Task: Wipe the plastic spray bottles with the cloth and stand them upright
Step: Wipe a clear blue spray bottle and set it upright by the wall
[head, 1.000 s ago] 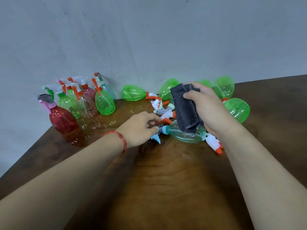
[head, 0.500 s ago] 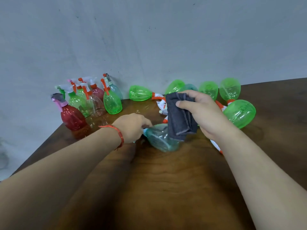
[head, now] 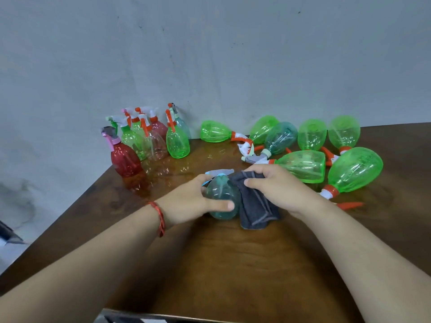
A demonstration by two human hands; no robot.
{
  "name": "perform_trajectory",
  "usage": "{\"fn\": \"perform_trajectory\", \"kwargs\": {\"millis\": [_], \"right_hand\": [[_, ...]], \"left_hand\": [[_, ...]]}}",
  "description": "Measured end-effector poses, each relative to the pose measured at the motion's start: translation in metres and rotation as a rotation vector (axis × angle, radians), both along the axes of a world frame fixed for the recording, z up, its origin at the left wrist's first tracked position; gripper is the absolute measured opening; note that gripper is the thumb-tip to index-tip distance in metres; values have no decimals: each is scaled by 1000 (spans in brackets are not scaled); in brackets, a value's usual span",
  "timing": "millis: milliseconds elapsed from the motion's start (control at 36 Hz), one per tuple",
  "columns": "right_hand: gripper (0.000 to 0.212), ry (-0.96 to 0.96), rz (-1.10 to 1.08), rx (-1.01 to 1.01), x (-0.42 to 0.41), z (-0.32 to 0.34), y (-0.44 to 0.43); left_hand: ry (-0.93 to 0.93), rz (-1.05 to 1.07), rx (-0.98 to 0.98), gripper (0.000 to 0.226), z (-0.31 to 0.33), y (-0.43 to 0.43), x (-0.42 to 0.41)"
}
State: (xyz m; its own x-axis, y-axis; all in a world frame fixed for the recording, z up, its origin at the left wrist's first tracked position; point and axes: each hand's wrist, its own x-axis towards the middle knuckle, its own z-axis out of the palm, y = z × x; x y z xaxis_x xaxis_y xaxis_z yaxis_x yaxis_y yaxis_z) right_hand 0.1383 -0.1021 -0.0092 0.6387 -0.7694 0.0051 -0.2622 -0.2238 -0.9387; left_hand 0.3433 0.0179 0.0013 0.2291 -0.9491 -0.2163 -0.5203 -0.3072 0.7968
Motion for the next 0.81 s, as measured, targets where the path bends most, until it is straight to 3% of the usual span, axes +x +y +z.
{"fn": "perform_trajectory", "kwargs": {"millis": [111, 250, 417, 583, 639, 722, 806], "right_hand": [[20, -128, -1, 147, 4, -2, 4], [21, -400, -13, 292, 2, 7, 2], [22, -519, 21, 330, -1, 10, 2], [23, -514, -4, 339, -4, 9, -7], [22, -482, -102, 207, -4, 9, -11], [28, -353, -365, -264, -5, 8, -15], [37, -341, -417, -567, -4, 10, -8]], "left_hand": [[23, 47, -128, 105, -15, -5, 7], [-83, 49, -396, 109, -16, -3, 8], [311, -42, -471, 96, -26, -8, 5], [283, -61, -548, 98, -28, -18, -3], [173, -105, -570, 103, -26, -22, -3], [-15, -194, -597, 109, -24, -29, -2], [-110, -281, -615, 118, -28, -34, -4]]}}
